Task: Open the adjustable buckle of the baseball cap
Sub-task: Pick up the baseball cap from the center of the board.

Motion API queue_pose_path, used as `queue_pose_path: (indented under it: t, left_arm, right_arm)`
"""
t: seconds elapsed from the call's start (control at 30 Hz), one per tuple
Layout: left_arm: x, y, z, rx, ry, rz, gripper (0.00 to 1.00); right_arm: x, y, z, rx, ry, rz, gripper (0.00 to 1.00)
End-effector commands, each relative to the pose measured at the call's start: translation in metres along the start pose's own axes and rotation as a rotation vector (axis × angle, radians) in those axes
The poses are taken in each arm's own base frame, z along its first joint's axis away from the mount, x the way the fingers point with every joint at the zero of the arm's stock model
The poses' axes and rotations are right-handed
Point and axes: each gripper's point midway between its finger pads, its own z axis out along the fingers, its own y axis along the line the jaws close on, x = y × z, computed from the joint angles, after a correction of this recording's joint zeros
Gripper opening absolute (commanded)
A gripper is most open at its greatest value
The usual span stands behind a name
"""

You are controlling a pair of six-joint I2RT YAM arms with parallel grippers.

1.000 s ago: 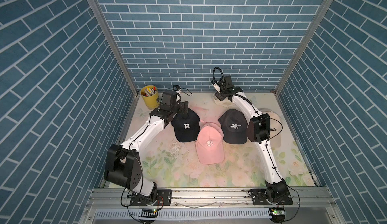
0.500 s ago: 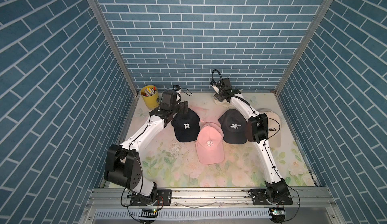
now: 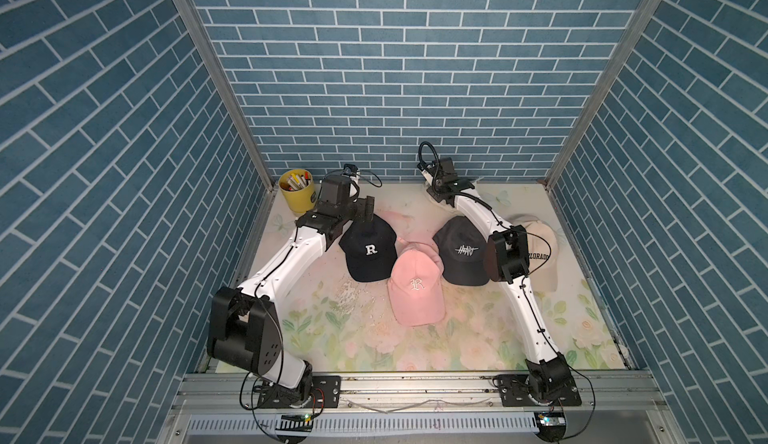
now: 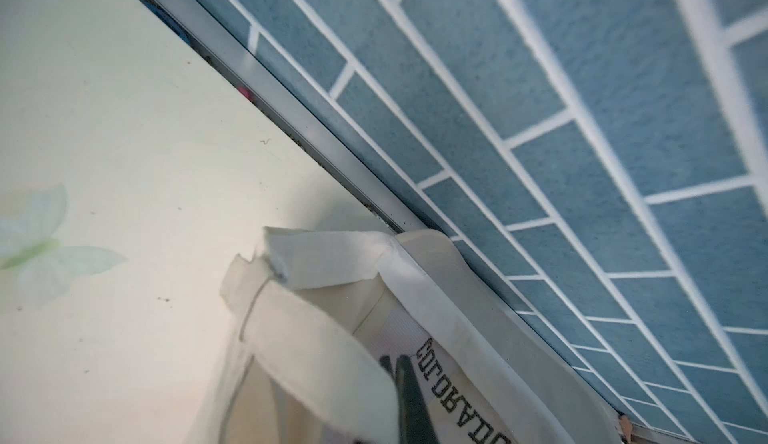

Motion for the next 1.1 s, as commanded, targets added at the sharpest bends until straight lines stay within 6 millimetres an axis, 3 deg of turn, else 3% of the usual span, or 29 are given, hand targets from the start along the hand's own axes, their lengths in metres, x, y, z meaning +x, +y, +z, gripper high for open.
queue_pose_path:
  t: [0.0,0.23,0.3,0.5,0.63,0.8,0.93,1.07]
  left_arm:
    - [-0.044,-0.01,-0.02,0.048,-0.137,0.076,0.91]
    - [-0.101,-0.03,-0.044,0.135,-0.324,0.222,0.92]
    - [-0.115,-0.043,-0.051,0.201,-0.368,0.264,0.94]
    - [-0.132,-0.086,-0.066,0.451,-0.378,0.38,0.96]
    - [-0.135,-0.117,-0.082,0.661,-0.346,0.399,0.96]
    - [-0.124,-0.148,-0.09,0.825,-0.318,0.381,0.95]
    - [-0.111,-0.168,-0.084,0.928,-0.292,0.341,0.94]
    - [-0.106,-0.174,-0.066,0.978,-0.273,0.293,0.94]
  right_arm:
    - [-0.063,-0.046,-0.082,0.015,-0.172,-0.008,0.0]
    - [-0.075,-0.063,-0.147,-0.073,-0.275,-0.055,0.0]
    - [-0.083,-0.073,-0.18,-0.109,-0.336,-0.05,0.0]
    - [-0.092,-0.067,-0.245,-0.271,-0.499,-0.08,0.0]
    - [-0.094,-0.053,-0.279,-0.409,-0.541,-0.089,0.0]
    - [-0.091,-0.039,-0.305,-0.507,-0.572,-0.09,0.0]
    - [-0.087,-0.029,-0.318,-0.542,-0.618,-0.12,0.0]
    - [-0.079,-0.02,-0.321,-0.569,-0.63,-0.148,0.0]
